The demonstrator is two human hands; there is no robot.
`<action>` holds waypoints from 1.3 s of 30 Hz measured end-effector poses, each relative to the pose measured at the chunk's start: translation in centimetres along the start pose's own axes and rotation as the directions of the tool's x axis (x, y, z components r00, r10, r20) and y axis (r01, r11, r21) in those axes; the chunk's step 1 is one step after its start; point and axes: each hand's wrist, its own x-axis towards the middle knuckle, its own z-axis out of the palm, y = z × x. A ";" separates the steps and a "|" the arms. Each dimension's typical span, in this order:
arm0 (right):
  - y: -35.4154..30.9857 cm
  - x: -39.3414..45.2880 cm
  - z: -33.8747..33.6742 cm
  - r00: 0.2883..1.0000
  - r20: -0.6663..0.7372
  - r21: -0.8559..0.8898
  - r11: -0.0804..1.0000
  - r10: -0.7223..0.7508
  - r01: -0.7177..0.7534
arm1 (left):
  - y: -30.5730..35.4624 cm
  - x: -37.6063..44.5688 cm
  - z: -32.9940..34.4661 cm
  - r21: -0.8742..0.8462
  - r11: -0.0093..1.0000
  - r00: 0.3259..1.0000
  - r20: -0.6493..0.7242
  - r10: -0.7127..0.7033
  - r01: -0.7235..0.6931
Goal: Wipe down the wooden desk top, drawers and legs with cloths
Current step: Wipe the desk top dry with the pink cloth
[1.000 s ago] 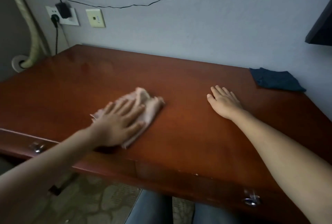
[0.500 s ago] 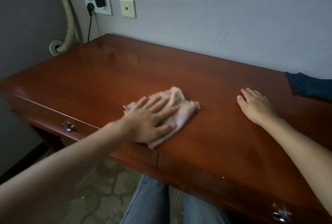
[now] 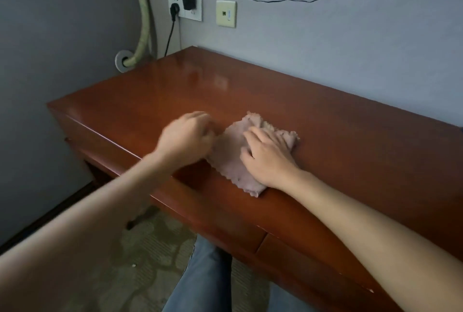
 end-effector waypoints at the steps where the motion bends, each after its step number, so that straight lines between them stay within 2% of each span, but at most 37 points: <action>1: 0.1 1.1 0.4 0.998 0.034 -0.039 0.998 0.043 -0.042 | -2.6 -0.1 -1.1 0.122 0.991 0.999 0.004 -0.049 0.049; 3: 0.8 3.6 0.5 0.982 0.131 -0.104 0.987 0.136 -0.123 | -7.7 0.0 -2.4 0.248 0.961 0.987 0.065 -0.146 0.125; 5: 1.3 5.9 0.0 0.942 0.215 -0.157 0.962 0.256 -0.225 | -10.7 0.2 -2.5 0.219 0.963 0.971 0.141 -0.193 0.160; 7: 1.7 8.5 -0.3 0.900 0.228 -0.169 0.925 0.372 -0.340 | -11.2 0.4 -2.1 0.186 0.968 0.961 0.188 -0.205 0.170; 9: 1.6 11.0 -0.4 0.885 0.226 -0.180 0.910 0.408 -0.374 | -10.8 0.4 -1.8 0.137 0.973 0.959 0.189 -0.209 0.185; 10: 1.2 12.3 -0.1 0.896 0.229 -0.191 0.920 0.380 -0.341 | -10.7 0.4 -1.8 0.121 0.975 0.960 0.186 -0.208 0.188; 13: -2.6 14.7 1.3 0.952 0.272 -0.174 0.980 0.142 -0.096 | -11.3 0.3 -2.0 0.076 0.980 0.967 0.167 -0.192 0.182; 17: -9.3 9.2 3.2 0.937 0.292 -0.115 0.966 -0.191 0.233 | -11.3 0.2 -2.1 -0.185 0.934 0.950 -0.008 -0.311 0.304; 19: -10.2 3.9 3.2 0.873 0.251 -0.034 0.898 -0.417 0.439 | -11.2 0.3 -2.0 -0.204 0.922 0.940 -0.028 -0.341 0.328; 21: -8.1 2.1 2.3 0.780 0.272 0.061 0.820 -0.563 0.570 | -11.3 0.3 -1.9 -0.151 0.942 0.953 -0.005 -0.304 0.299; 22: -6.1 2.8 1.7 0.778 0.273 0.065 0.818 -0.565 0.571 | -11.3 0.3 -1.8 -0.111 0.955 0.961 0.015 -0.277 0.277; 23: -3.7 4.2 1.4 0.821 0.262 0.037 0.855 -0.507 0.517 | -11.2 0.3 -1.8 -0.060 0.965 0.967 0.042 -0.253 0.255; 25: 1.6 7.8 0.7 0.954 0.219 -0.089 0.970 -0.203 0.227 | -11.2 0.3 -1.6 0.072 0.976 0.972 0.101 -0.214 0.208; 26: 3.9 9.5 0.3 0.977 0.212 -0.155 0.988 0.003 0.031 | -11.2 0.3 -1.5 0.128 0.974 0.971 0.123 -0.205 0.189; 27: 5.5 10.9 0.1 0.963 0.198 -0.197 0.970 0.180 -0.141 | -11.1 0.4 -1.4 0.166 0.970 0.970 0.141 -0.200 0.176; 28: 5.8 11.9 0.2 0.941 0.186 -0.196 0.949 0.283 -0.246 | -11.1 0.4 -1.3 0.191 0.967 0.968 0.155 -0.199 0.168; 29: 4.9 12.3 0.5 0.941 0.179 -0.181 0.950 0.287 -0.256 | -11.1 0.4 -1.3 0.207 0.964 0.966 0.164 -0.200 0.165; 30: 2.8 12.0 1.0 0.959 0.178 -0.171 0.966 0.221 -0.191 | -11.1 0.4 -1.2 0.218 0.963 0.966 0.167 -0.199 0.161; 32: -3.0 9.2 2.1 0.981 0.190 -0.167 0.984 -0.025 0.058 | -11.1 0.4 -1.3 0.236 0.960 0.964 0.182 -0.194 0.149; 34: -7.7 4.6 2.9 0.925 0.235 -0.123 0.935 -0.299 0.334 | -10.9 0.3 -1.5 0.275 0.954 0.962 0.206 -0.178 0.117; 36: -8.4 3.0 2.3 0.858 0.287 -0.070 0.884 -0.425 0.462 | -10.7 0.2 -1.7 0.314 0.947 0.956 0.250 -0.153 0.069; 37: -7.1 3.9 1.9 0.864 0.296 -0.092 0.889 -0.407 0.449 | -10.7 0.3 -1.8 0.331 0.942 0.951 0.268 -0.153 0.058; 38: -5.2 5.5 1.6 0.899 0.302 -0.137 0.919 -0.316 0.369 | -10.7 0.4 -1.7 0.343 0.938 0.949 0.273 -0.156 0.056; 39: -2.8 7.3 1.1 0.937 0.309 -0.175 0.958 -0.165 0.226 | -10.7 0.5 -1.7 0.346 0.936 0.949 0.272 -0.158 0.056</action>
